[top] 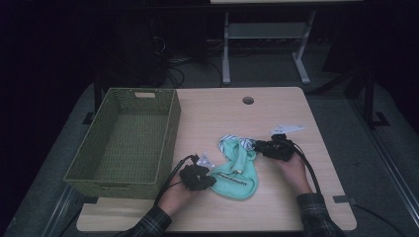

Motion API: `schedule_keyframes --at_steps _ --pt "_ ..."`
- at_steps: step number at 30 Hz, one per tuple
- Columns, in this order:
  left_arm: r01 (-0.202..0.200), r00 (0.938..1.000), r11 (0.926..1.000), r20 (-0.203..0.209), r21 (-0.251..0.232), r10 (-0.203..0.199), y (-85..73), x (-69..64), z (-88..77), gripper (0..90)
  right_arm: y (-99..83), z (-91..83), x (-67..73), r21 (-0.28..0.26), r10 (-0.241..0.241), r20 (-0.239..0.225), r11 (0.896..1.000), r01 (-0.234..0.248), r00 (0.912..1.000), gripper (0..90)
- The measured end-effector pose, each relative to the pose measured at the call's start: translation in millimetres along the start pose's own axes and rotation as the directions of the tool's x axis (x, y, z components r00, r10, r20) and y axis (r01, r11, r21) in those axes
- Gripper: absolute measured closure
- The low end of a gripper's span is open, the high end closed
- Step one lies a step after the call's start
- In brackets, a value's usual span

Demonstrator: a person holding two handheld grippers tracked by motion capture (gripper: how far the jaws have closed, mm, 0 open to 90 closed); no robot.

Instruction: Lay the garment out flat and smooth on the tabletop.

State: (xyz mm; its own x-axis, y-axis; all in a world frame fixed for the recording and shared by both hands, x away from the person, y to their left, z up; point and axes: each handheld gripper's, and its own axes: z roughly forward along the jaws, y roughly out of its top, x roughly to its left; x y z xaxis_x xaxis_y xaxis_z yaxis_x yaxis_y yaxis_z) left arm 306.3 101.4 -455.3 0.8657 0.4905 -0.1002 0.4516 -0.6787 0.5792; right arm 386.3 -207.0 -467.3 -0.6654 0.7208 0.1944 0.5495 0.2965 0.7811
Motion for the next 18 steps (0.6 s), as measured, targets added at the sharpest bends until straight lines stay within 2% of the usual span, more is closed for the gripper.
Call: schedule_keyframes --at_steps 1,5,8,9,10,13,14,17,18 --pt "-0.001 1.0 1.0 0.0 0.0 0.001 0.0 0.2 0.0 85.7 -0.9 3.1 0.2 0.009 -0.022 0.008 1.0 0.022 0.9997 70.8" --pt "-0.003 1.0 1.0 -0.002 0.001 0.003 0.2 0.0 0.0 85.7 -5.3 13.2 0.5 0.042 -0.011 -0.009 0.999 0.011 0.9999 73.3" --pt "-0.001 1.0 1.0 0.001 0.0 0.001 0.1 0.5 0.1 85.8 -5.6 17.2 3.7 0.058 -0.041 -0.01 0.997 0.041 0.9991 82.1" --pt "-0.002 1.0 1.0 0.0 0.001 0.002 0.2 0.3 0.0 85.9 -5.3 17.7 5.1 0.064 -0.036 -0.015 0.997 0.037 0.9992 87.1" --pt "-0.003 1.0 1.0 -0.001 0.003 0.003 0.3 0.0 0.0 85.8 -5.2 18.2 5.3 0.065 -0.036 -0.026 0.997 0.038 0.999 88.5" --pt "-0.004 1.0 1.0 -0.001 0.005 0.004 0.3 -0.1 -0.1 85.8 -1.0 18.0 4.6 0.095 -0.018 -0.025 0.995 0.02 0.9995 89.9" --pt "-0.004 1.0 1.0 -0.003 0.004 0.004 0.3 -0.2 -0.1 85.8 1.7 16.7 4.1 0.098 -0.023 -0.011 0.995 0.024 0.9997 90.0" --pt "-0.006 1.0 1.0 -0.003 0.005 0.006 0.4 -0.3 -0.1 85.8 9.5 6.8 2.3 0.066 -0.007 0.005 0.998 0.007 1.0 90.0" --pt "-0.005 1.0 1.0 -0.002 0.004 0.005 0.3 -0.2 -0.1 85.9 12.5 4.9 0.9 0.081 -0.006 0.014 0.997 0.005 0.9999 90.0"
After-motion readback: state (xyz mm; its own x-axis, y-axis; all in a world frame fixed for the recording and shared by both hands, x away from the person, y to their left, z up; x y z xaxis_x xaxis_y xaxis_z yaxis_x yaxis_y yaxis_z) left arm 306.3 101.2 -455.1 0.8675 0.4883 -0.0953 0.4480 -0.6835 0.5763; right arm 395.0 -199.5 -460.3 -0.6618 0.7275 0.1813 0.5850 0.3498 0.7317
